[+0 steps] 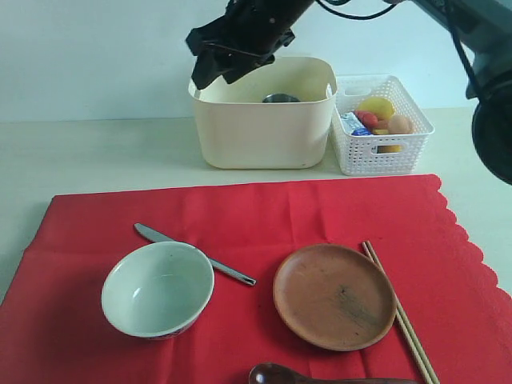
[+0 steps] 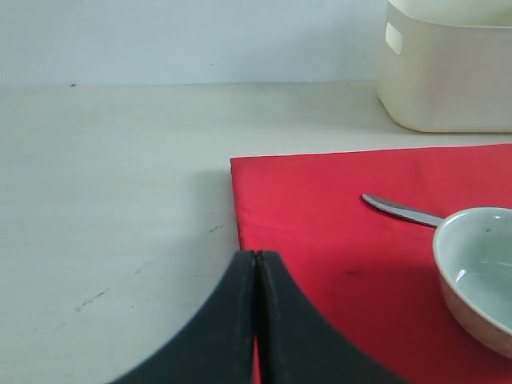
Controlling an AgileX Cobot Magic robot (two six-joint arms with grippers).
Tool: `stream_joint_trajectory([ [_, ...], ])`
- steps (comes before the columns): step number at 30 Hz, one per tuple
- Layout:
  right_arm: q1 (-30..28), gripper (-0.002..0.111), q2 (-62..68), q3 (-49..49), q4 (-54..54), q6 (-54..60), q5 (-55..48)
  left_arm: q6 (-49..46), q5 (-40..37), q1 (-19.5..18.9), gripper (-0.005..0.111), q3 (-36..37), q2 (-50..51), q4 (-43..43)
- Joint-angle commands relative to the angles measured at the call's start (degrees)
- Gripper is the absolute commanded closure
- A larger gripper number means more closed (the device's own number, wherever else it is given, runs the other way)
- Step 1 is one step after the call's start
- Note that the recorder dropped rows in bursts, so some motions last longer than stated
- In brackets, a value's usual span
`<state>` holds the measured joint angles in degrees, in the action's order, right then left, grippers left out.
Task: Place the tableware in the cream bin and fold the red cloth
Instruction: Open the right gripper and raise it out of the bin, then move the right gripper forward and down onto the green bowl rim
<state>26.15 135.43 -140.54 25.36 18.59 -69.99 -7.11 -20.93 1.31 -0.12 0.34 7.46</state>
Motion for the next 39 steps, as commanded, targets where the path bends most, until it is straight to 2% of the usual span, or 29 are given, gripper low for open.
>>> stream_joint_trajectory([
  [1,3.3,0.055,-1.4,0.3,-6.8,-1.0,0.0,0.1,0.6,0.4,0.107,0.1,-0.3,0.2],
  [16,11.9,0.055,-1.5,0.3,-11.7,-0.7,0.0,0.1,0.6,0.4,0.107,0.1,-0.3,0.2],
  [21,14.9,0.055,-2.7,6.5,-16.5,1.8,0.0,0.1,0.6,0.4,0.107,0.1,-0.3,0.2],
  [30,15.3,0.055,-3.8,20.2,-18.2,4.2,0.0,0.1,0.6,0.4,0.107,0.1,-0.3,0.2],
  [37,15.8,0.055,-3.8,21.9,-15.4,4.6,0.0,0.1,0.6,0.4,0.107,0.1,-0.3,0.2],
  [39,15.8,0.055,-3.5,22.0,-11.0,7.4,0.0,0.1,0.6,0.4,0.107,0.1,-0.3,0.2],
])
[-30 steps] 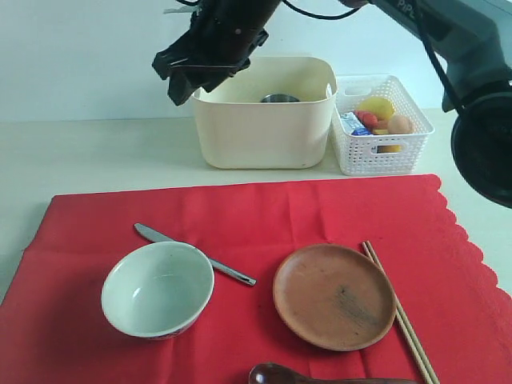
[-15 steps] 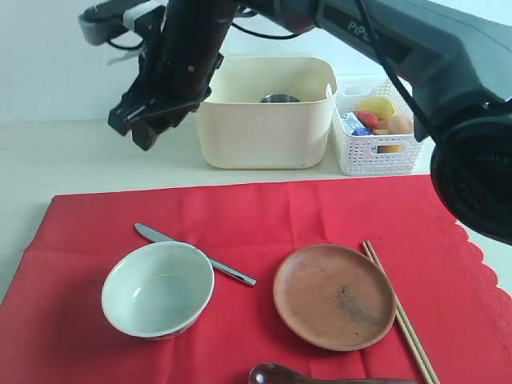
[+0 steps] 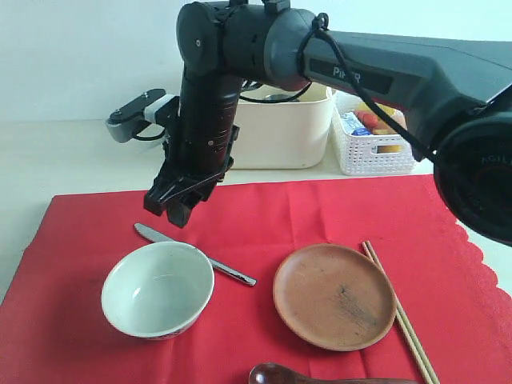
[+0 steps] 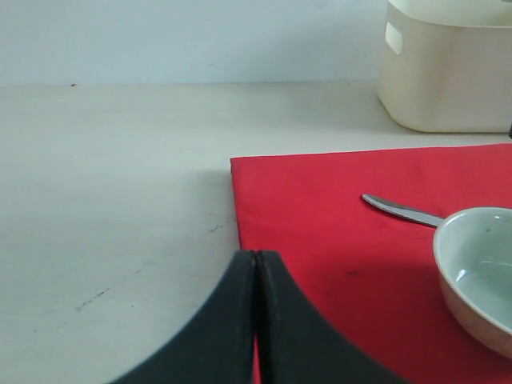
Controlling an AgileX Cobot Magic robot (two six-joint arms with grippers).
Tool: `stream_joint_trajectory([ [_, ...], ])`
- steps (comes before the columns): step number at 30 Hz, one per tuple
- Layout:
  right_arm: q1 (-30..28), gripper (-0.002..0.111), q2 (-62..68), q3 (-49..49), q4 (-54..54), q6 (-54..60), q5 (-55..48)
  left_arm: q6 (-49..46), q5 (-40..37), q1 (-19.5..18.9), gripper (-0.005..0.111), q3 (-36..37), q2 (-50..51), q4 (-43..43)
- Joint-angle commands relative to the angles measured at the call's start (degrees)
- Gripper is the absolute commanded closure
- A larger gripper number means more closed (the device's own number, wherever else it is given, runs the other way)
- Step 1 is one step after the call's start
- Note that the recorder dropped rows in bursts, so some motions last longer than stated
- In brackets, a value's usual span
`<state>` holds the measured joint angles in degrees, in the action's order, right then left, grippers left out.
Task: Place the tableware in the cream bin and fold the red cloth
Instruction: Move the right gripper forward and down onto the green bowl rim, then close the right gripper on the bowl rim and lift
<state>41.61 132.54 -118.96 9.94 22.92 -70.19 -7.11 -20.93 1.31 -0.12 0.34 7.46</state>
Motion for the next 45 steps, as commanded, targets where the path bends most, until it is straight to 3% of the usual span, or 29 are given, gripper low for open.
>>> stream_joint_trajectory([
  [1,0.4,0.055,-0.6,1.1,5.2,3.7,0.2,0.1,0.6,0.4,0.107,0.1,-0.3,0.2],
  [22,0.4,0.056,5.2,5.0,8.5,5.3,0.5,0.1,0.6,0.4,0.107,0.1,-0.3,0.2],
  [26,0.4,0.069,5.3,5.0,8.2,5.3,0.5,0.1,0.6,0.4,0.107,0.1,-0.3,0.2],
  [31,0.4,0.101,5.3,5.0,7.9,5.5,0.5,0.1,0.6,0.4,0.107,0.1,-0.3,0.2],
  [33,0.4,0.108,5.3,5.0,7.2,5.5,0.5,0.1,0.6,0.4,0.107,0.1,-0.3,0.2],
  [45,0.4,0.108,5.3,5.0,9.7,5.5,0.2,0.1,0.6,0.4,0.107,0.1,-0.3,0.2],
])
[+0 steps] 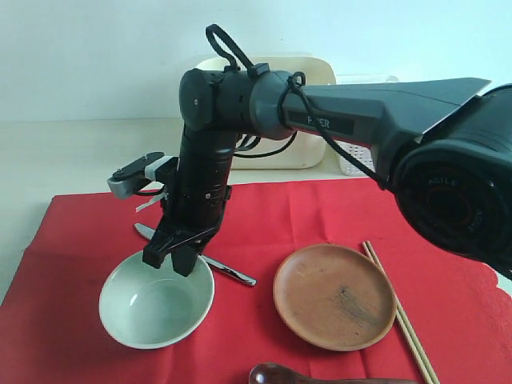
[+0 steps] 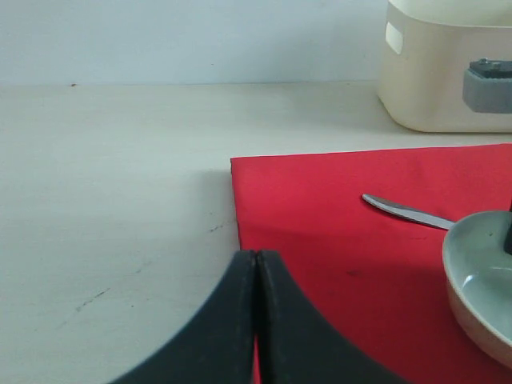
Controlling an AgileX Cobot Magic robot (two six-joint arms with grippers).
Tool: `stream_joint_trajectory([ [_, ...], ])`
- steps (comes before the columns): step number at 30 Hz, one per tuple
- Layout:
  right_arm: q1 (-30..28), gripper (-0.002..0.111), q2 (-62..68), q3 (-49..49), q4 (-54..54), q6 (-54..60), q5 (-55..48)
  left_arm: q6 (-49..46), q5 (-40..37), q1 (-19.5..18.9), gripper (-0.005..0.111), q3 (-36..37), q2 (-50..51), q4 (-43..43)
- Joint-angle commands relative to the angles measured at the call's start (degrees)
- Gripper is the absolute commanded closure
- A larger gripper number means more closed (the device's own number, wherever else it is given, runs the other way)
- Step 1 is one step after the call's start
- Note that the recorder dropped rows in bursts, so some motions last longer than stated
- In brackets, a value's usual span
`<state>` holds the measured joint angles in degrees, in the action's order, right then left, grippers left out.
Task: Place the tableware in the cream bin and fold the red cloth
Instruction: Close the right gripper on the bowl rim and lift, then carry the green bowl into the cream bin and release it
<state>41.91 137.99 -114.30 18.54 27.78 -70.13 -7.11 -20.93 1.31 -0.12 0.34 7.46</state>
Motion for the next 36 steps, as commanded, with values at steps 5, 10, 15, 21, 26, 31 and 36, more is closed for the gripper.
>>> stream_joint_trajectory([
  [5,0.0,0.108,-0.7,0.1,2.8,0.6,0.2,0.1,0.6,0.4,0.107,0.1,-0.3,0.2],
  [10,0.0,0.108,-5.5,0.1,3.5,0.1,0.2,0.1,0.6,0.4,0.107,0.1,-0.3,0.2],
  [15,0.0,0.108,-10.0,0.1,3.3,-2.5,0.2,0.1,0.6,0.4,0.107,0.1,-0.3,0.2],
  [21,0.0,0.108,-15.5,0.1,-2.3,-4.0,0.2,0.1,0.6,0.4,0.107,0.1,-0.3,0.2],
  [26,0.0,0.108,-17.5,0.1,-10.3,-6.6,4.3,0.1,0.6,0.4,0.107,0.1,-0.3,0.2],
  [31,-1.7,0.108,-17.7,0.1,-15.9,-8.5,10.6,0.1,0.6,0.4,0.107,0.1,-0.3,0.2],
  [36,-6.9,0.108,-17.7,0.1,-15.6,-9.2,17.7,0.1,0.6,0.4,0.107,0.1,-0.3,0.2],
])
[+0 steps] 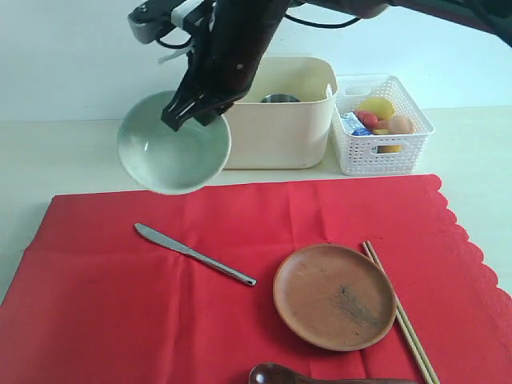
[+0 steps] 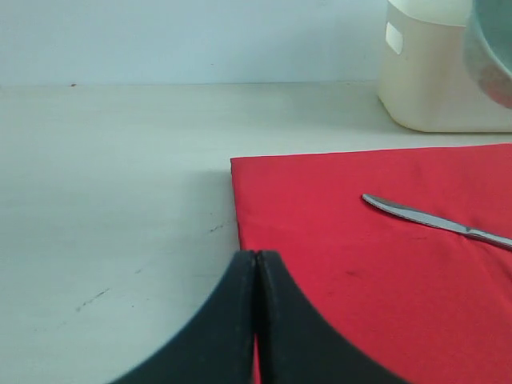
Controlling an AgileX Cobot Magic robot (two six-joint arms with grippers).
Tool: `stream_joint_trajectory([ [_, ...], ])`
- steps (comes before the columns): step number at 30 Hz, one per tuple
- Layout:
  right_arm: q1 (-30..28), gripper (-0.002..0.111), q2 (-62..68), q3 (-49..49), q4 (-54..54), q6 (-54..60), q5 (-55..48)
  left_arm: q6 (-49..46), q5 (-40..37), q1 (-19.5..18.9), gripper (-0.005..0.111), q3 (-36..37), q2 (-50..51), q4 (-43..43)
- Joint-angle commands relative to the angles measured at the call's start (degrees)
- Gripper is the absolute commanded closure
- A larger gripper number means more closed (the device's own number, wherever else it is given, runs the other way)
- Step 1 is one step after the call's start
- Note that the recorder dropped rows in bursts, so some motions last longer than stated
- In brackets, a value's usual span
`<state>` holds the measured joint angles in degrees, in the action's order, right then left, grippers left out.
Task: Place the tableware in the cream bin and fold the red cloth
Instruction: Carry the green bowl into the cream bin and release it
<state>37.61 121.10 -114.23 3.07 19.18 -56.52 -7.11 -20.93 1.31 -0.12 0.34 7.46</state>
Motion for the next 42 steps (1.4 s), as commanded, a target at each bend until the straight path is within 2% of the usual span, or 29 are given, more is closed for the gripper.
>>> stream_joint_trajectory([
  [1,-3.9,0.108,-0.8,0.1,-0.1,-1.5,5.6,0.1,0.6,0.4,0.107,0.1,-0.3,0.2],
  [21,-18.1,0.108,0.2,0.1,7.6,-2.9,25.9,0.1,0.6,0.4,0.107,0.1,-0.3,0.2],
  [36,-19.6,0.108,9.7,0.1,7.1,-2.9,43.9,0.1,0.6,0.4,0.107,0.1,-0.3,0.2],
  [42,-20.5,0.108,12.4,0.1,7.4,-2.9,47.0,0.1,0.6,0.4,0.107,0.1,-0.3,0.2],
])
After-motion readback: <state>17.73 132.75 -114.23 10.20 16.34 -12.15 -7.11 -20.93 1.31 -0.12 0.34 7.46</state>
